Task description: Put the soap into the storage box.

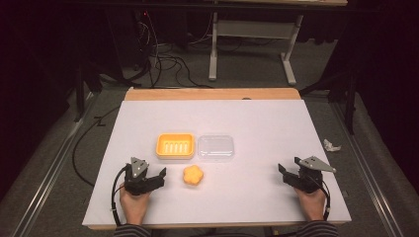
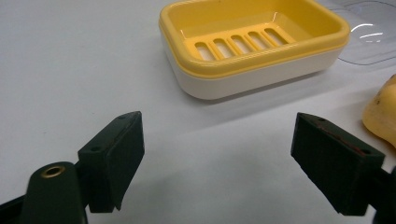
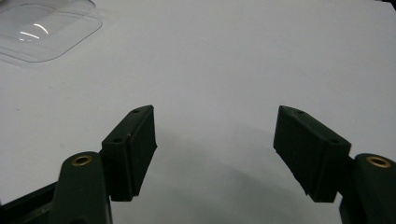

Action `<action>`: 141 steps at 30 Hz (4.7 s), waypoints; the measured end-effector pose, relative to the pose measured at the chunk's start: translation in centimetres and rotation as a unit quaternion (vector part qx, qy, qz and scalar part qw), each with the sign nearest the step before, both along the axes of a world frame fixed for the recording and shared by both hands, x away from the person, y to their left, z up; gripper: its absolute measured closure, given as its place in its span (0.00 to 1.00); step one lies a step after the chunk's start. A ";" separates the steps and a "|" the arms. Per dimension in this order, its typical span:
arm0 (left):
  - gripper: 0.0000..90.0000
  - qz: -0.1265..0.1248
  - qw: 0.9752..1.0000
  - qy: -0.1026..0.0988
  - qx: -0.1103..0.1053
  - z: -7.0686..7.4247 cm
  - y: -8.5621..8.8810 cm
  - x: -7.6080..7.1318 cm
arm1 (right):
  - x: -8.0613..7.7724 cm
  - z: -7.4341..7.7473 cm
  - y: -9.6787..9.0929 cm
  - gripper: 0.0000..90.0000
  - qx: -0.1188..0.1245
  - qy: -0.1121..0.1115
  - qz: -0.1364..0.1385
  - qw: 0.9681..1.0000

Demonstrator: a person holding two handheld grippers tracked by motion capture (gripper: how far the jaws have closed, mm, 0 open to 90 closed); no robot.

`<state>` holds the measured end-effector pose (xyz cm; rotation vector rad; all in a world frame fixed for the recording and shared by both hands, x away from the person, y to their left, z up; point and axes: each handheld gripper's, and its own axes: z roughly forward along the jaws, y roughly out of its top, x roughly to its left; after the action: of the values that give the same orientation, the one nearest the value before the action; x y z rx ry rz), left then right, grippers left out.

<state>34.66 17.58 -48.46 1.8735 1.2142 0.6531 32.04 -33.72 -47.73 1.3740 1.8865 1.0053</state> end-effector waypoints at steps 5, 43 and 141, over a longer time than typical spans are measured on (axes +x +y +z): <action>0.21 -0.001 1.000 0.000 -0.002 0.0 0.0 0.0 | 0.0 0.0 0.0 0.34 0.000 0.000 0.000 1.000; 0.21 -0.020 0.999 0.014 -0.045 0.5 0.4 -0.1 | 0.1 0.0 -0.1 0.34 0.004 0.004 -0.006 1.000; 0.21 -0.162 0.976 0.126 0.077 2.7 -11.6 1.8 | 0.0 0.0 -0.3 0.32 0.015 0.001 -0.010 1.000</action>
<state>36.45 5.96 -45.73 2.2753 0.9966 0.3446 32.08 -34.06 -47.72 1.4091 1.8610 1.0274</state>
